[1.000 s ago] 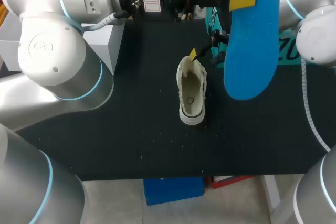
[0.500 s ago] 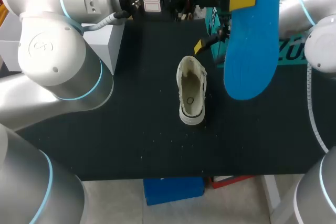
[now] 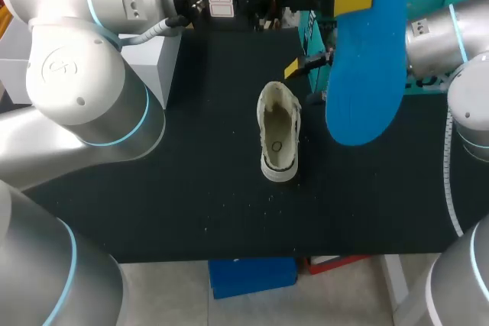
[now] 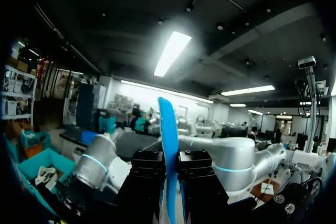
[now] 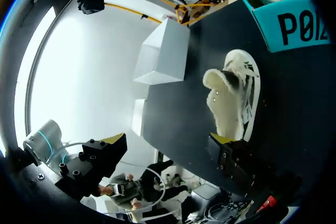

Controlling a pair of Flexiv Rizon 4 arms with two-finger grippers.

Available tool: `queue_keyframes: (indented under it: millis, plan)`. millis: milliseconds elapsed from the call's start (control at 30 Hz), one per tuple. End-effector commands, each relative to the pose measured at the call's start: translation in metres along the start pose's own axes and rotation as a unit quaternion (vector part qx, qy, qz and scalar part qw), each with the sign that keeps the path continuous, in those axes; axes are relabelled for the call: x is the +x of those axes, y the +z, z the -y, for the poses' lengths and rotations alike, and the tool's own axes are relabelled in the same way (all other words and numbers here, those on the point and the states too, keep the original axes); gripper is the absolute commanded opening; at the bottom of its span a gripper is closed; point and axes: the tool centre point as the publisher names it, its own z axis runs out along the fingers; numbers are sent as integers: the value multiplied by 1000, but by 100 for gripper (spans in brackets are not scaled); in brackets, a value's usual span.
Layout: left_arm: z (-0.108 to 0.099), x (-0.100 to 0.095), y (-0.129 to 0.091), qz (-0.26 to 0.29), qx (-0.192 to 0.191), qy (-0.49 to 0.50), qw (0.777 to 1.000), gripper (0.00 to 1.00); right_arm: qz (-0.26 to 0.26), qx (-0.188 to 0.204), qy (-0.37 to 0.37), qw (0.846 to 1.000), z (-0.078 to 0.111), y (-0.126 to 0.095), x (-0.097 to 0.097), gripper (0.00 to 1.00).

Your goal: Take the shoe out of the shoebox, open the shoe tongue, remove and reinsert the insole, then place the shoe into the shoebox

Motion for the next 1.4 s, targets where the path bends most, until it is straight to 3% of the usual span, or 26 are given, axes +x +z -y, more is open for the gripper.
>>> queue_keyframes:
  millis: [33,300,433,733,767,800,833,867,900,1033,1267,1400]
  plan:
    - [-1,0,2,1,0,0,1000,0,-55,-7,18,998,6,5,-4,100]
    - [-1,0,2,1,0,0,1000,0,-88,-15,36,995,10,8,-7,100]
    - [-1,0,2,1,0,0,1000,0,-153,-19,48,987,10,10,-7,100]
    - [-1,0,2,1,0,0,1000,0,-173,-45,38,983,7,10,-5,100]
    - [-2,-2,1,70,-63,44,995,0,-173,-45,38,983,7,10,-5,100]
    - [-4,-3,2,96,-112,103,984,0,-173,-45,38,983,7,10,-5,100]
    - [-4,-2,2,94,-95,126,983,0,-173,-45,38,983,7,10,-5,100]
    - [-6,-2,2,99,-103,155,977,0,-173,-45,38,983,7,10,-5,100]
    - [-10,-1,3,105,-136,192,966,0,-173,-45,38,983,7,10,-5,100]
    - [-29,3,9,132,-198,295,925,0,-173,-45,38,983,7,10,-5,100]
    - [-56,-3,9,148,-210,362,896,0,-173,-45,38,983,7,10,-5,100]
    - [-70,-9,1,132,-201,370,897,0,-173,-45,38,983,7,10,-5,100]
